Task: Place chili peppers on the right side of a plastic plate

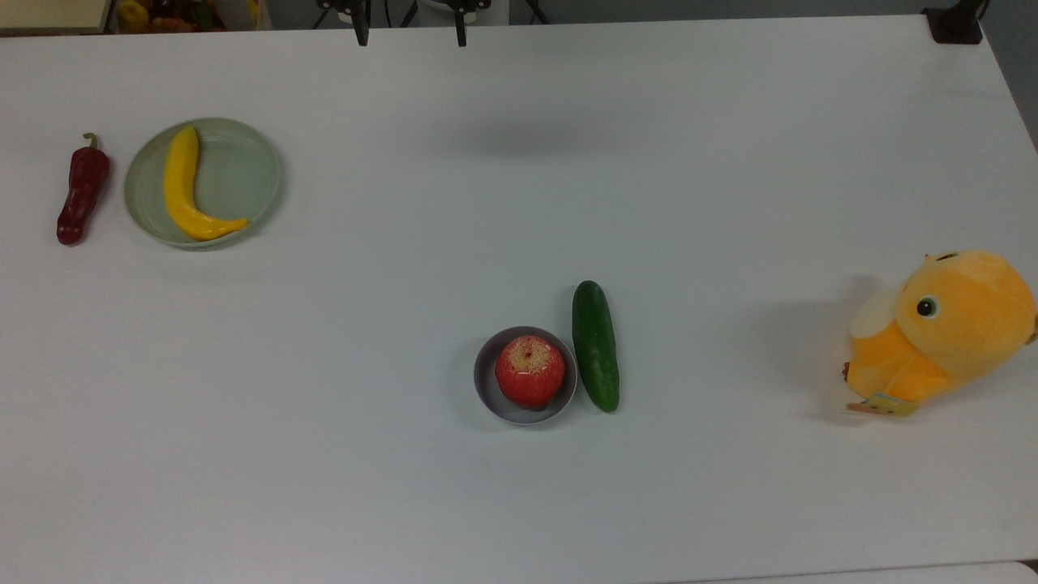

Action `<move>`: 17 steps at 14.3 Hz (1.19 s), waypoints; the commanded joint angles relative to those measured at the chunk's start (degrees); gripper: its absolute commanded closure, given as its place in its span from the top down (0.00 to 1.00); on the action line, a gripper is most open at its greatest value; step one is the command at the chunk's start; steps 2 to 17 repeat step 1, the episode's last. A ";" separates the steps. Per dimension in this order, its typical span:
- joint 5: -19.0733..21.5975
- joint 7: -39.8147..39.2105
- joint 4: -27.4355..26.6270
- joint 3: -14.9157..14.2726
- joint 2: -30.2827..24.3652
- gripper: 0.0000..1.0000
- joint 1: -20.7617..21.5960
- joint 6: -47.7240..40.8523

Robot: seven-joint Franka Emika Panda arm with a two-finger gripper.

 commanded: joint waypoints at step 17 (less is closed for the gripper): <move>-0.47 -0.56 -0.63 -0.96 -0.67 1.00 1.24 0.89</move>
